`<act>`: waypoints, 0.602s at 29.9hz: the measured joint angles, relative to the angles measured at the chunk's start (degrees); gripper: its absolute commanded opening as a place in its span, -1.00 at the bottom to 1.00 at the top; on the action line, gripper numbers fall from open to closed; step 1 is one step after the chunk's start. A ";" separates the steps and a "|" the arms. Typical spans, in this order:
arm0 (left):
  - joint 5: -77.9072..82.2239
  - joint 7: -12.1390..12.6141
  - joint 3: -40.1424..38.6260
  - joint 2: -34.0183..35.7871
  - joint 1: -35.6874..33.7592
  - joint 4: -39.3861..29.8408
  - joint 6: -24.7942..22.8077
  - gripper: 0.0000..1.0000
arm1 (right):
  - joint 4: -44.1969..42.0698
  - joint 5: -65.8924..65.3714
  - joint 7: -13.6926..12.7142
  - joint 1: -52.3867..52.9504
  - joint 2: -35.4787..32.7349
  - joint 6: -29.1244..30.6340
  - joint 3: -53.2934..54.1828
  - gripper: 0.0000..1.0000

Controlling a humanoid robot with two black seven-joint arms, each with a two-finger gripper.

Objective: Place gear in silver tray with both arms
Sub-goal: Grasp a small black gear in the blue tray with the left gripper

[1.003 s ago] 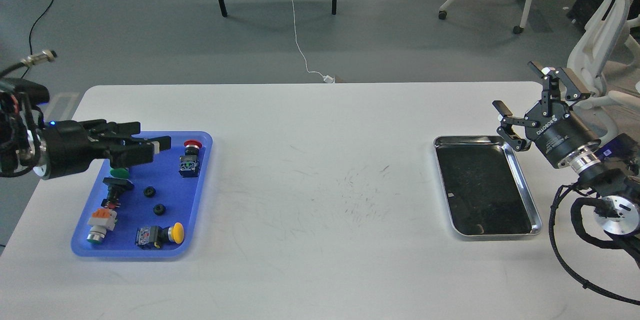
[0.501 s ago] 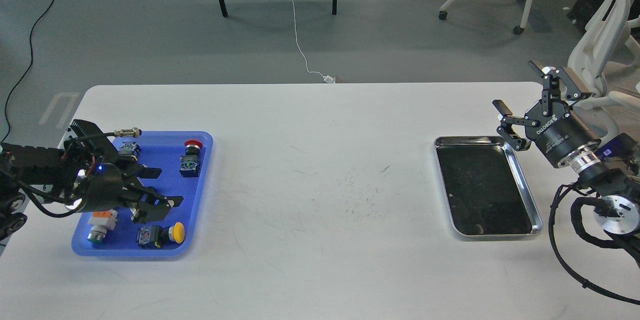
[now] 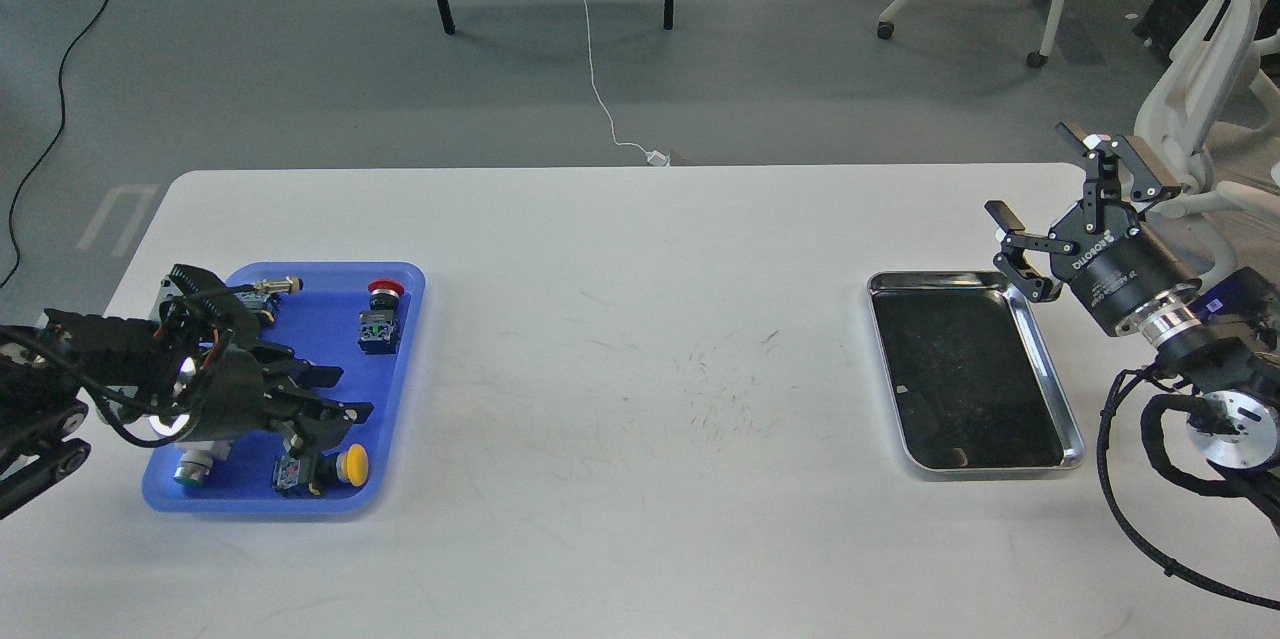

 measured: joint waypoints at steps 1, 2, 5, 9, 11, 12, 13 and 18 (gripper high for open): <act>0.00 0.00 0.18 0.00 0.00 0.40 0.16 0.15 | 0.00 0.00 0.00 0.00 0.00 0.00 -0.01 0.98; 0.00 0.00 0.30 0.00 0.00 0.70 0.39 0.15 | 0.00 0.00 0.00 0.00 0.00 0.00 -0.02 0.98; 0.00 0.00 0.41 0.00 0.00 1.10 0.81 0.15 | 0.00 0.00 0.00 0.00 0.00 0.00 -0.02 0.98; 0.00 0.00 0.45 0.01 0.00 1.57 0.88 0.15 | 0.03 0.00 0.00 0.00 0.00 0.00 -0.02 0.98; 0.00 0.00 0.46 0.00 0.00 2.17 0.89 0.15 | 0.07 0.03 0.00 0.00 0.00 0.00 -0.01 0.98; 0.00 0.00 0.46 -0.05 0.00 2.56 0.89 0.15 | 0.08 0.03 0.00 0.00 0.00 0.00 0.02 0.98; 0.00 0.00 0.46 -0.13 0.00 2.85 0.90 0.14 | 0.08 0.03 0.00 0.00 0.00 0.00 0.03 0.98; -0.01 0.00 0.62 -0.21 0.12 3.55 0.90 0.09 | 0.10 0.06 0.00 0.00 0.00 0.00 0.15 0.98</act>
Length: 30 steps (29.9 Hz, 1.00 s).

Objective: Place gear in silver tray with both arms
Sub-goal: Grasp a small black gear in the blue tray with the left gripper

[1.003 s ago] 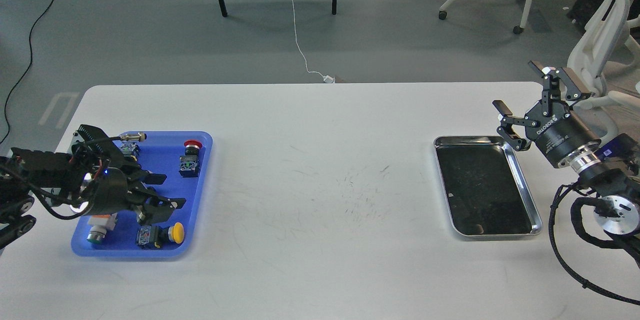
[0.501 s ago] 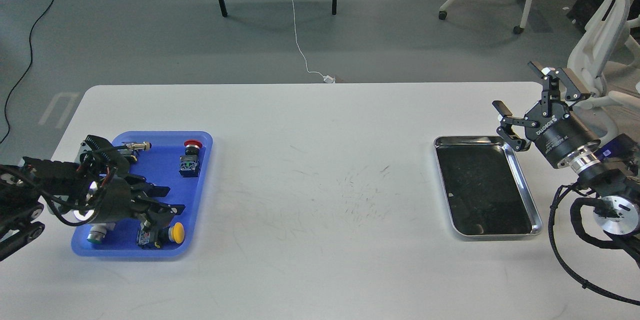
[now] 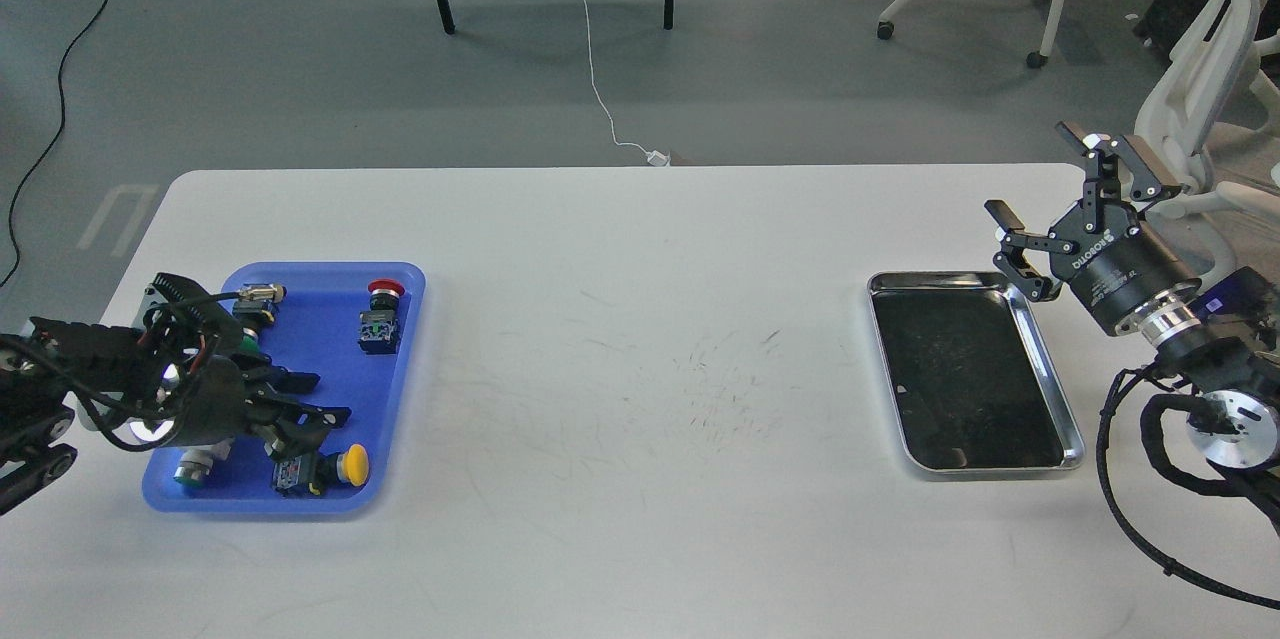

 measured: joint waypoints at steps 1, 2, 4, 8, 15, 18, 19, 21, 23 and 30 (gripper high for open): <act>0.00 0.00 0.26 0.00 0.00 0.03 0.00 0.09 | 0.00 0.00 0.00 0.00 0.00 0.00 0.02 0.98; 0.00 0.00 0.66 0.01 0.00 0.05 0.00 0.09 | 0.00 0.00 0.00 0.00 0.00 0.00 0.05 0.98; 0.00 0.00 1.28 0.04 -0.04 0.06 0.00 0.09 | 0.00 0.00 0.00 0.00 0.00 0.00 0.08 0.98; -0.01 -0.01 1.72 0.07 -0.05 0.29 0.00 0.09 | 0.00 0.00 0.00 0.01 0.00 0.00 0.10 0.98; -0.02 -0.04 1.75 -0.71 -0.01 2.24 0.23 0.04 | 0.00 0.00 0.00 -0.11 -0.04 0.00 0.10 0.98; -0.02 -0.04 1.76 -0.87 -0.04 2.82 0.27 -0.08 | 0.00 -0.01 0.00 -0.14 -0.07 0.00 0.13 0.98; -0.02 -0.04 1.79 -0.93 -0.05 2.90 0.27 -0.19 | 0.00 -0.01 0.00 -0.14 -0.07 0.00 0.17 0.98; -0.02 -0.04 1.84 -1.06 -0.05 3.02 0.28 -0.34 | 0.00 -0.01 0.00 -0.15 -0.07 0.00 0.24 0.98; -0.01 -0.04 1.85 -1.12 -0.02 3.21 0.28 -0.49 | 0.00 -0.01 0.00 -0.15 -0.06 0.00 0.26 0.98; 0.01 0.07 1.86 -1.11 0.02 3.44 0.28 -0.82 | 0.00 -0.01 0.00 -0.15 -0.01 0.00 0.36 0.98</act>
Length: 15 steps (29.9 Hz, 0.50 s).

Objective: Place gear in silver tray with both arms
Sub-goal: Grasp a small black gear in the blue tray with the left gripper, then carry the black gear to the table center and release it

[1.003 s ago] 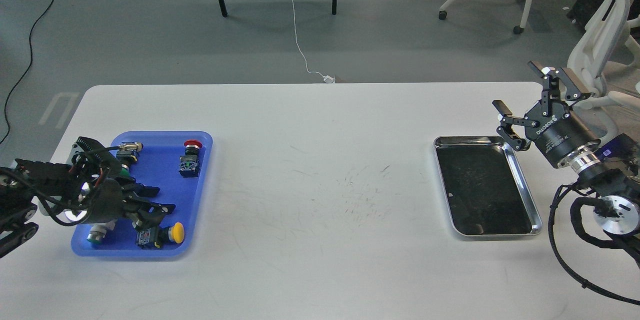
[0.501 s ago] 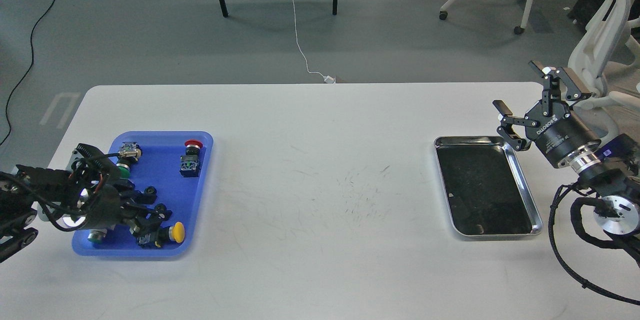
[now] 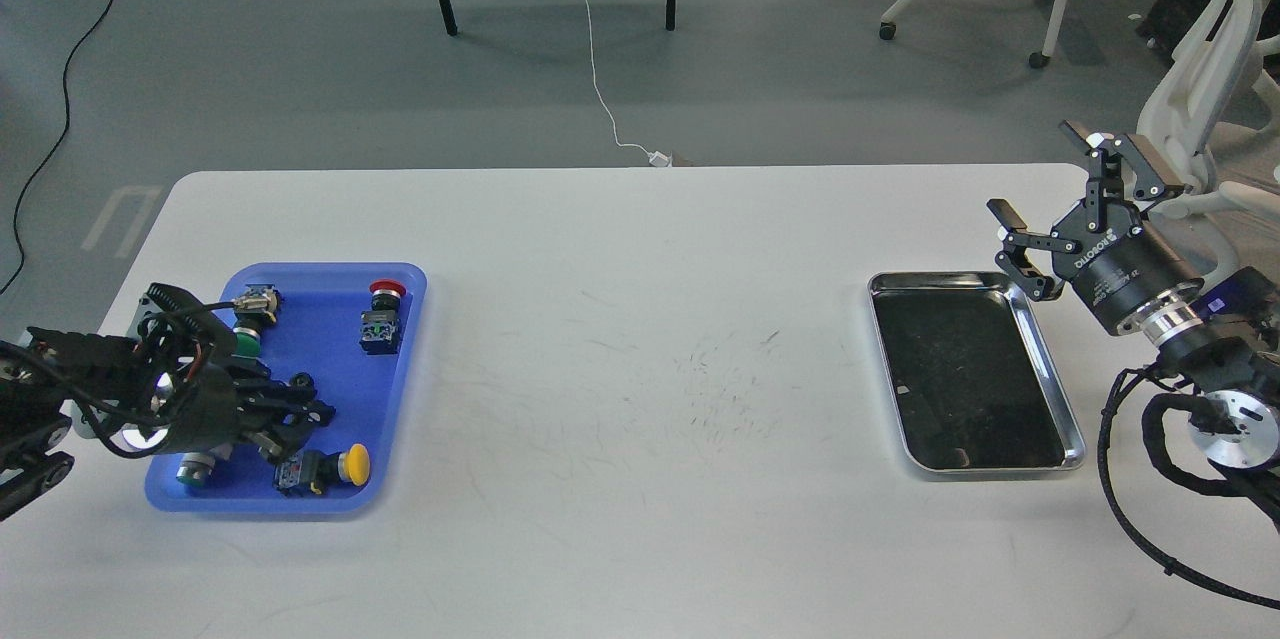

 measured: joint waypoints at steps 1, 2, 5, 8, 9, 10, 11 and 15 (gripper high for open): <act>0.00 -0.03 0.01 0.07 0.00 0.00 0.00 -0.82 | 0.00 0.00 0.00 0.00 0.00 0.00 0.02 0.98; -0.01 -0.06 0.03 0.13 0.00 0.01 0.00 -0.82 | 0.00 0.00 0.00 0.00 0.00 0.00 0.04 0.98; -0.02 -0.09 0.06 0.22 0.01 0.01 0.00 -0.82 | 0.00 0.00 0.00 0.00 -0.03 0.00 0.08 0.98; -0.02 -0.09 0.07 0.30 -0.16 -0.08 0.00 -0.82 | 0.02 0.00 0.00 -0.05 -0.07 0.00 0.09 0.98; -0.03 -0.08 0.07 0.31 -0.33 -0.29 -0.07 -0.82 | 0.04 0.00 0.00 -0.05 -0.07 0.00 0.09 0.98; 0.00 -0.07 0.07 0.30 -0.65 -0.69 -0.20 -0.82 | 0.07 0.00 0.00 -0.05 -0.08 0.00 0.10 0.98; 0.01 -0.07 0.04 0.29 -1.17 -1.35 -0.30 -0.82 | 0.07 0.00 0.00 -0.05 -0.08 0.00 0.09 0.98; 0.00 -0.09 -0.19 1.21 -5.03 -6.73 -0.65 -0.82 | 0.09 0.01 0.00 -0.03 -0.09 0.00 0.10 0.98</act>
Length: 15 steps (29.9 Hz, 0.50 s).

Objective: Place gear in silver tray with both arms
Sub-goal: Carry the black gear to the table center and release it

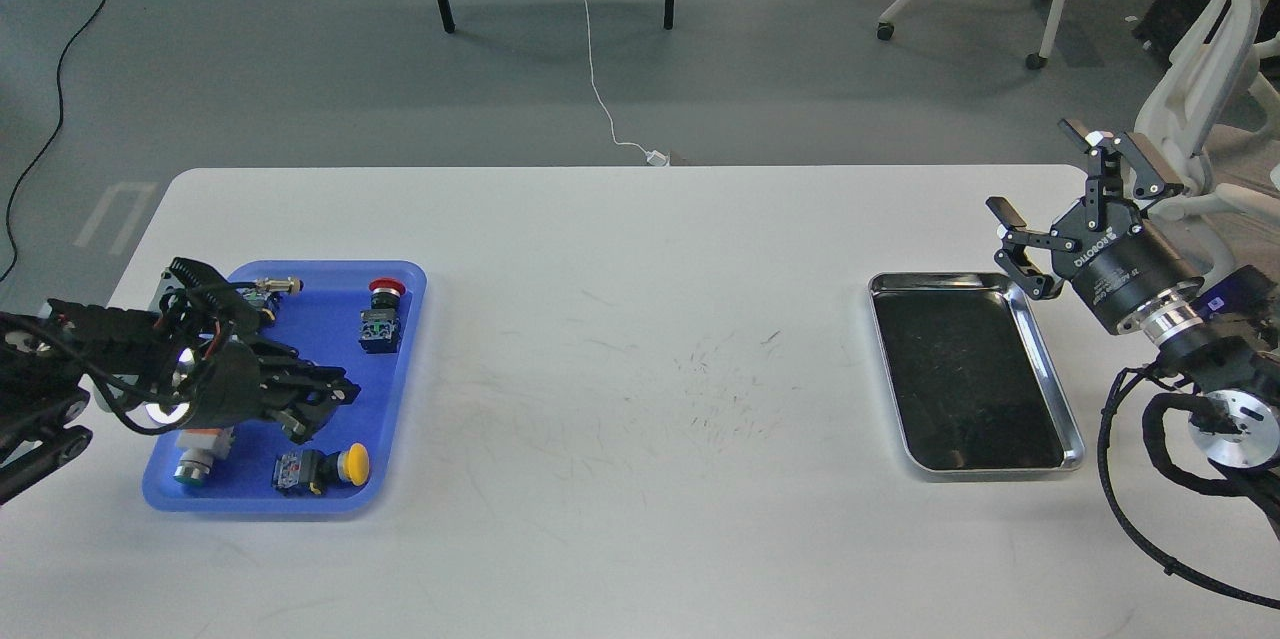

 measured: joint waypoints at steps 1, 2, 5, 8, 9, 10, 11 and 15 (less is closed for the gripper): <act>0.00 0.00 -0.01 0.52 -1.01 -1.67 -0.14 -0.82 | 0.00 -0.01 0.00 0.00 0.00 0.00 0.00 0.98; 0.00 -0.01 -0.01 1.07 -2.01 -3.34 -0.41 -0.82 | -0.04 0.00 0.00 0.00 0.00 0.00 0.00 0.98; 0.00 -0.01 -0.03 1.67 -5.38 -7.33 -1.61 -0.82 | -0.09 0.00 0.00 0.01 0.00 0.00 -0.04 0.98; 0.00 0.03 -0.03 1.29 -9.05 -9.83 -2.87 -0.81 | -0.02 0.00 0.00 0.18 0.00 0.04 -0.11 0.98; 0.00 0.03 -0.02 0.49 -10.27 -10.37 -3.43 -0.81 | 0.01 0.00 0.00 0.25 0.00 0.05 -0.14 0.98; -0.01 0.03 0.00 -0.54 -11.25 -10.71 -4.06 -0.81 | 0.07 0.00 0.00 0.47 0.00 0.08 -0.20 0.98; -0.01 0.03 0.12 -2.27 -12.46 -10.95 -5.09 -0.81 | 0.12 0.00 0.00 0.99 0.00 0.11 -0.27 0.98; -0.02 0.01 2.37 -9.46 -17.34 -11.12 -7.52 -0.81 | 0.25 -0.02 0.00 4.54 -0.25 0.22 -0.81 0.98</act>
